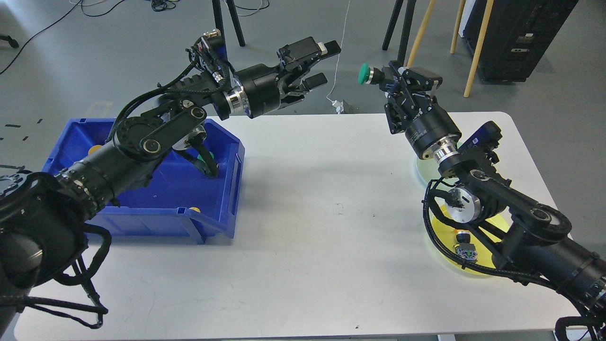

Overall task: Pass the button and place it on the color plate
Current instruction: 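Grasp the green button with the right gripper and release the left gripper, then lower the green button onto the pale green plate with the right gripper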

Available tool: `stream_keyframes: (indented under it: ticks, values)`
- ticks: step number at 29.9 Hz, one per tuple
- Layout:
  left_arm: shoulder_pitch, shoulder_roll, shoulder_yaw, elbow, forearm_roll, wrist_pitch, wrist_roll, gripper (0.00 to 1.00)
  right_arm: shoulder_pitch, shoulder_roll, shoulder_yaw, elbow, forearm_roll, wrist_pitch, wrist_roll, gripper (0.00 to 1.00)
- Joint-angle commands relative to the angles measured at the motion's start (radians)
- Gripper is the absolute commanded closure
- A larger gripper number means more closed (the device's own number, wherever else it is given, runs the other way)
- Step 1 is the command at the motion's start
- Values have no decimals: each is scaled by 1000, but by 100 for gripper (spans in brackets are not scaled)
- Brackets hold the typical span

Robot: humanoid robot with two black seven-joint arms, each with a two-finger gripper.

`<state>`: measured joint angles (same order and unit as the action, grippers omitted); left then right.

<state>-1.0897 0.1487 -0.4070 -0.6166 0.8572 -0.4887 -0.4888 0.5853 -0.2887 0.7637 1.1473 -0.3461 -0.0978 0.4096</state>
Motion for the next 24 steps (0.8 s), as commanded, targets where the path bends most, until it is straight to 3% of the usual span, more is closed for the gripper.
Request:
stream_keyframes:
  ticks: [1, 5, 8, 11, 14, 16, 17, 20, 22, 24]
  values:
    - [1, 11, -6, 0, -12, 0, 0, 4, -68, -3, 107, -20, 194, -48, -18, 99]
    - [2, 19, -6, 0, -40, 0, 0, 4, -93, -3, 157, -141, 487, -216, -90, 99]
    - [20, 17, -6, 0, -38, 0, 0, 4, -90, 0, 154, -251, 568, -296, -127, 99]
    - [27, 15, -6, 0, -38, 0, 0, 4, -87, 8, 154, -323, 572, -324, -182, 99]
    - [28, 15, -7, 0, -38, 0, 0, 4, -84, 5, 151, -330, 569, -322, -206, 95]
    - [28, 17, -10, 0, -41, 0, 0, 4, -78, 2, 143, -331, 567, -324, -216, 78]
    - [30, 20, -15, 0, -41, 0, 0, 4, -73, 3, 140, -333, 565, -324, -222, 65]
    - [53, 41, -61, 1, -49, 0, 0, 4, -58, 0, 137, -333, 565, -319, -232, 36]
    - [88, 64, -105, 4, -78, 0, 0, 4, -51, -1, 137, -331, 564, -316, -250, 0]
    - [119, 90, -137, 8, -125, 0, 0, 3, -45, -1, 137, -325, 559, -312, -265, 1]
